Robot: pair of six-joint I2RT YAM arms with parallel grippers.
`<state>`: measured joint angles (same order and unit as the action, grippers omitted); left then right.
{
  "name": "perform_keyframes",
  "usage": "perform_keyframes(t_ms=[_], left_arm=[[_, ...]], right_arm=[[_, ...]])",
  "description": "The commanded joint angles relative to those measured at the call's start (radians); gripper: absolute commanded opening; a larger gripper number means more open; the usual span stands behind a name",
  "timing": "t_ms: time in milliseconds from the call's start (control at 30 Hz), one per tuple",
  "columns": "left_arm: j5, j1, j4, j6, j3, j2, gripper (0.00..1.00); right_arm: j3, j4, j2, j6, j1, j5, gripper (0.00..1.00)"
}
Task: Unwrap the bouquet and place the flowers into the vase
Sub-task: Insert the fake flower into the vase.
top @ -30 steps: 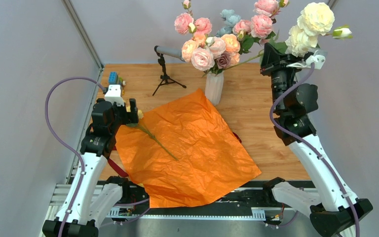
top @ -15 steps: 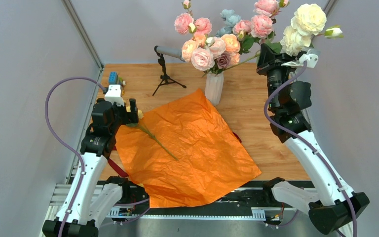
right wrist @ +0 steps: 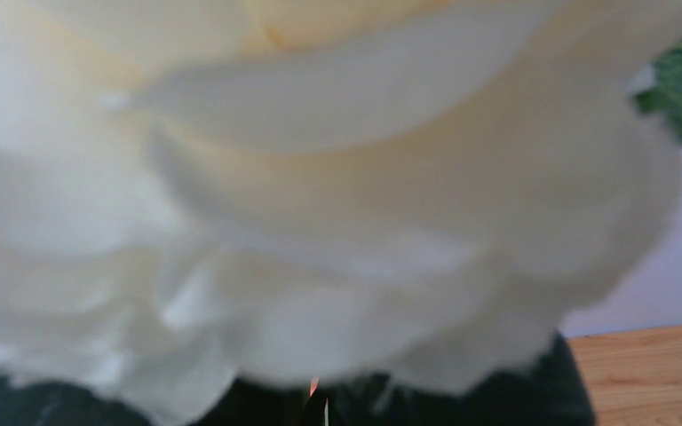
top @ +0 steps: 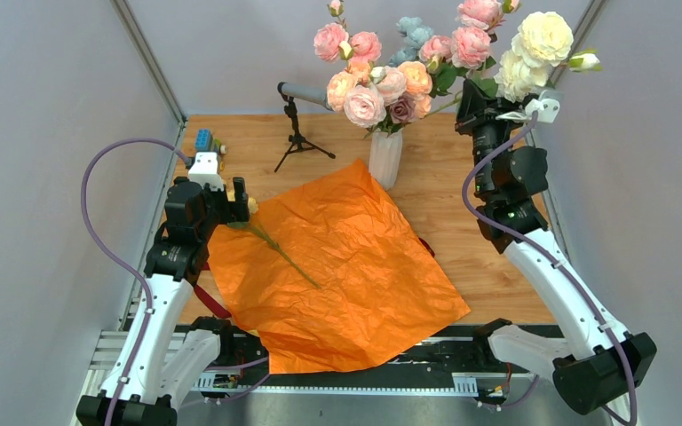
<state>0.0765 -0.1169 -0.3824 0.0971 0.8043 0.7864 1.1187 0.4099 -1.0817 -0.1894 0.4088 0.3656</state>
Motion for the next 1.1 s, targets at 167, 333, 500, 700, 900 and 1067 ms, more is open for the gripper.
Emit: perform_keyframes(t_ms=[167, 333, 500, 700, 900, 1067], left_arm=[[-0.006, 0.005, 0.026, -0.023, -0.005, -0.001, 1.00], [-0.005, 0.005, 0.026, -0.023, -0.004, -0.001, 1.00], [-0.007, 0.005, 0.027, -0.023, -0.005, -0.001, 1.00], [-0.009, 0.004, 0.027, -0.023, -0.005, -0.001, 1.00], [-0.011, 0.004, 0.027, -0.023, -0.006, -0.001, 1.00], [-0.011, 0.003, 0.027, -0.023, -0.007, -0.003, 1.00]], right_arm=[[-0.017, 0.089, -0.064, 0.028, -0.003, -0.063, 0.00], [-0.020, 0.090, -0.099, 0.021, -0.003, -0.085, 0.00], [-0.012, 0.073, -0.137, 0.017, -0.002, -0.100, 0.00], [-0.012, 0.062, -0.177, 0.013, -0.004, -0.112, 0.00], [-0.001, 0.045, -0.199, 0.026, -0.003, -0.113, 0.00], [0.018, 0.018, -0.220, 0.048, -0.002, -0.110, 0.00]])
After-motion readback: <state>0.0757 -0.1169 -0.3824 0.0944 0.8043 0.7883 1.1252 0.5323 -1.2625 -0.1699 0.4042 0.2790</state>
